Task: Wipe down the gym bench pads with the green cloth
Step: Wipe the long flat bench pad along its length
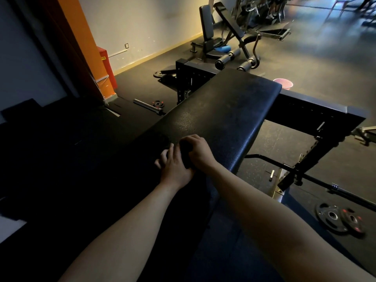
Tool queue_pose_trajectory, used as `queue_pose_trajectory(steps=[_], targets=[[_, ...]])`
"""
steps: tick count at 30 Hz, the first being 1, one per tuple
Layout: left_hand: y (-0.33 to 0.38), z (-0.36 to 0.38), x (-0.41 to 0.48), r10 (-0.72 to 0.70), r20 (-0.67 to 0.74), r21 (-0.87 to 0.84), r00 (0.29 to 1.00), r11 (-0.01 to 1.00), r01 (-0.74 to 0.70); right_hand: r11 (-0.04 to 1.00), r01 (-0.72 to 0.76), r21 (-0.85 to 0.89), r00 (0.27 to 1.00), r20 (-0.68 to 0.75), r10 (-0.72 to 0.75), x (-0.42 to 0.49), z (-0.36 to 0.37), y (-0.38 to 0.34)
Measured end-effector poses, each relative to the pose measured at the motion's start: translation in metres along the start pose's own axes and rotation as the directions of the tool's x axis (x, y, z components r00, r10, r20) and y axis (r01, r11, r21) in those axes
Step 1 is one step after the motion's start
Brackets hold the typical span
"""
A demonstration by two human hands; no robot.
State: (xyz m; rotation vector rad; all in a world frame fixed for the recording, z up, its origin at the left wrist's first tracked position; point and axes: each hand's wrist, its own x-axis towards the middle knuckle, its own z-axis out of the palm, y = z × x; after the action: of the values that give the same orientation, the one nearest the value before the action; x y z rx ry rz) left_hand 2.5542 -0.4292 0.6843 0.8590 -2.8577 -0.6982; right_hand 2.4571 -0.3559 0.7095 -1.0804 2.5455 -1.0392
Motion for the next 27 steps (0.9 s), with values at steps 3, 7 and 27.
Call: queue_pose_trajectory(steps=[3, 7, 27], targets=[[-0.001, -0.001, 0.001, 0.000, 0.011, 0.003, 1.000, 1.000, 0.000, 0.987, 0.032, -0.155, 0.999, 0.015, -0.030, -0.017, -0.012, 0.014], [0.002, -0.004, -0.003, -0.002, 0.033, 0.007, 0.999, 1.000, 0.002, 0.970, -0.079, -0.230, 0.986, -0.159, 0.043, -0.070, -0.037, 0.044], [-0.006, 0.004, 0.002, 0.057, -0.016, 0.018, 0.998, 0.998, -0.057, 0.986, -0.025, -0.167, 0.999, -0.036, 0.019, -0.027, -0.005, 0.013]])
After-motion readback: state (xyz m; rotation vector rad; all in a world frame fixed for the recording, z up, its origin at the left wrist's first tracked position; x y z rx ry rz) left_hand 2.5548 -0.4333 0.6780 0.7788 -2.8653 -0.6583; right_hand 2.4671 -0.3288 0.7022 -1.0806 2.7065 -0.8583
